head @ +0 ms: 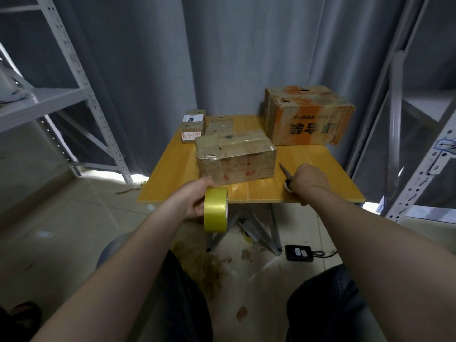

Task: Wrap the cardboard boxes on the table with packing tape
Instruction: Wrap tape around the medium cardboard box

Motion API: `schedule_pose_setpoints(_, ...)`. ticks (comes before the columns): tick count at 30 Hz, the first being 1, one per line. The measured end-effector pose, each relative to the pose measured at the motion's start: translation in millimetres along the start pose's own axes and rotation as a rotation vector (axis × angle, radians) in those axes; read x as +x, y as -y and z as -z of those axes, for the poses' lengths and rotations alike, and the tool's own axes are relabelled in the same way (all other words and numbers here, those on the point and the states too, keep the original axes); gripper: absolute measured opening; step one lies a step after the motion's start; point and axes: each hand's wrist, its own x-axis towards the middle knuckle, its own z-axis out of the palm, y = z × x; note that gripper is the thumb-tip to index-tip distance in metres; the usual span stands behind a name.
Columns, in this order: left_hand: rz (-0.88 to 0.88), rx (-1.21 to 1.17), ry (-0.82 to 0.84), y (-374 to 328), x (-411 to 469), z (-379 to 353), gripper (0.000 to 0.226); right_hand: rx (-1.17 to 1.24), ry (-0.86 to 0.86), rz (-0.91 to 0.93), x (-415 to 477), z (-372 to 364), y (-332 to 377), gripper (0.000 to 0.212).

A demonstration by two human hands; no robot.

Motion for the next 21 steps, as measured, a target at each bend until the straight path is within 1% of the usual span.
schedule_pose_setpoints(2,-0.03,-0.034,-0.027,3.4,0.7,-1.2,0.026,0.162,0.027,-0.002,-0.6,1.6,3.8,0.04)
schedule_pose_setpoints(3,-0.036,-0.046,-0.036,5.4,1.2,-2.1,0.028,0.356,0.034,-0.01,-0.8,1.3,7.5,0.038)
schedule_pose_setpoints(5,-0.032,-0.059,-0.059,9.7,0.9,-4.1,0.022,0.94,0.073,-0.032,-5.4,0.6,15.8,0.03)
schedule_pose_setpoints(6,-0.027,-0.07,-0.077,11.6,0.6,-5.2,0.021,1.163,0.105,0.032,-9.3,2.0,19.7,0.024)
schedule_pose_setpoints(7,-0.028,-0.084,-0.09,13.5,0.8,-6.7,0.021,1.281,0.155,0.148,-12.6,4.2,23.1,0.021)
schedule_pose_setpoints(8,-0.038,-0.101,-0.105,15.3,1.6,-8.1,0.021,1.322,0.235,0.284,-15.4,6.8,25.3,0.021)
schedule_pose_setpoints(9,-0.052,-0.125,-0.119,16.5,2.9,-9.7,0.022,1.294,0.335,0.409,-17.8,10.7,28.4,0.026)
schedule_pose_setpoints(10,-0.064,-0.158,-0.124,17.7,4.0,-11.2,0.022,1.199,0.449,0.5,-19.3,15.6,31.2,0.033)
schedule_pose_setpoints(11,-0.075,-0.199,-0.12,18.9,4.6,-12.8,0.023,1.054,0.559,0.555,-21.1,21.6,34.8,0.039)
schedule_pose_setpoints(13,-0.086,-0.259,-0.127,21.1,3.5,-15.9,0.024,0.722,0.736,0.591,-22.5,34.1,41.5,0.048)
schedule_pose_setpoints(15,-0.106,-0.293,-0.15,23.8,3.0,-17.9,0.024,0.517,0.828,0.553,-20.5,46.0,46.4,0.061)
schedule_pose_setpoints(18,-0.119,-0.319,-0.19,26.9,3.6,-16.8,0.019,0.398,0.883,0.459,-16.4,59.8,47.2,0.076)
schedule_pose_setpoints(21,-0.137,-0.307,-0.216,29.3,6.4,-15.1,0.017,0.271,0.927,0.347,-13.5,65.6,44.4,0.086)
